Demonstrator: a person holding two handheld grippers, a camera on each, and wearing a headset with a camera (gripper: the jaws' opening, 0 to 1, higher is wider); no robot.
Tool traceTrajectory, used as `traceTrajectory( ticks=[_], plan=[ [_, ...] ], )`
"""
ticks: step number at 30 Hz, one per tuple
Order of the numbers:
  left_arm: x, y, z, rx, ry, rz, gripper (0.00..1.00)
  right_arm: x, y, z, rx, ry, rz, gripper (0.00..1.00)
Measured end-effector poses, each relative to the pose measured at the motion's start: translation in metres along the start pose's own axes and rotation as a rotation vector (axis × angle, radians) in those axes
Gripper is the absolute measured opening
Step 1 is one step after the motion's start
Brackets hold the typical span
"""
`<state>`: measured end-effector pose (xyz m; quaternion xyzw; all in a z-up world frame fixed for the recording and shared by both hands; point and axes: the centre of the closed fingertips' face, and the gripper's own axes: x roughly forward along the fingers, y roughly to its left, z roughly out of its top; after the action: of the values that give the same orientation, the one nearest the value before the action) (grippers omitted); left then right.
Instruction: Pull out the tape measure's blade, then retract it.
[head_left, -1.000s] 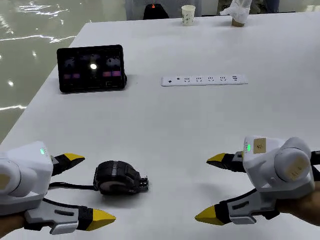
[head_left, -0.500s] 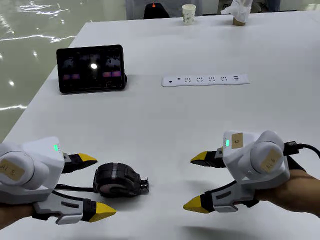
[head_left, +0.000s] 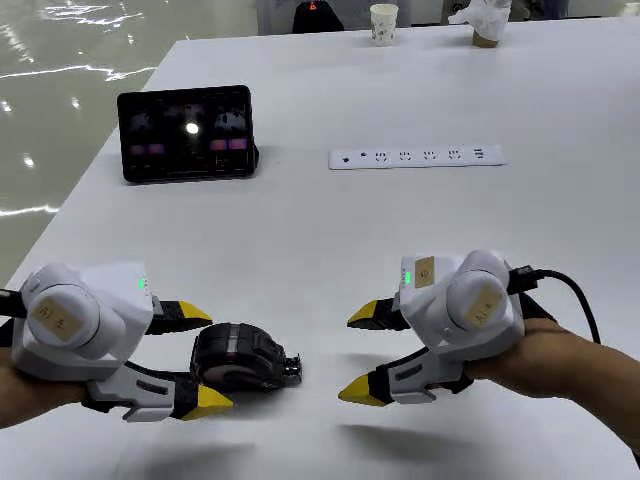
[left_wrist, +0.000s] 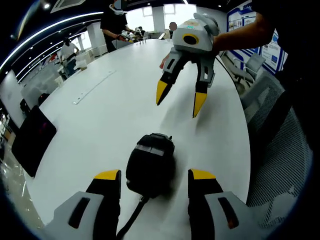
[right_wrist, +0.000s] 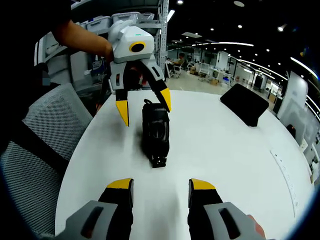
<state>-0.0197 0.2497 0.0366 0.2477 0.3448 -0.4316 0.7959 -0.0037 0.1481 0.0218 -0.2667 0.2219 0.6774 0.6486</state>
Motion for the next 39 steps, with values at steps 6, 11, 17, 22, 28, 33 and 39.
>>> traceTrajectory(
  ticks=[6, 11, 17, 22, 28, 33, 39],
  plan=[
    [0.005, 0.000, -0.003, 0.020, 0.024, -0.022, 0.44, 0.012, -0.002, 0.003, -0.020, 0.009, 0.017, 0.36],
    [0.008, 0.001, -0.005, 0.040, 0.042, -0.038, 0.40, 0.022, -0.003, 0.006, -0.029, 0.013, 0.036, 0.31],
    [0.012, 0.003, -0.007, 0.051, 0.058, -0.055, 0.39, 0.035, 0.000, 0.008, -0.040, 0.025, 0.064, 0.27],
    [0.015, 0.004, -0.010, 0.067, 0.070, -0.069, 0.37, 0.046, 0.002, 0.009, -0.031, 0.019, 0.082, 0.23],
    [0.018, 0.007, -0.010, 0.083, 0.071, -0.071, 0.31, 0.054, 0.002, 0.008, -0.028, 0.026, 0.097, 0.17],
    [0.018, 0.007, -0.009, 0.086, 0.064, -0.086, 0.29, 0.059, 0.005, 0.005, -0.029, 0.036, 0.111, 0.15],
    [0.017, 0.007, -0.009, 0.090, 0.058, -0.101, 0.29, 0.063, 0.004, 0.007, -0.024, 0.032, 0.115, 0.13]
  ],
)
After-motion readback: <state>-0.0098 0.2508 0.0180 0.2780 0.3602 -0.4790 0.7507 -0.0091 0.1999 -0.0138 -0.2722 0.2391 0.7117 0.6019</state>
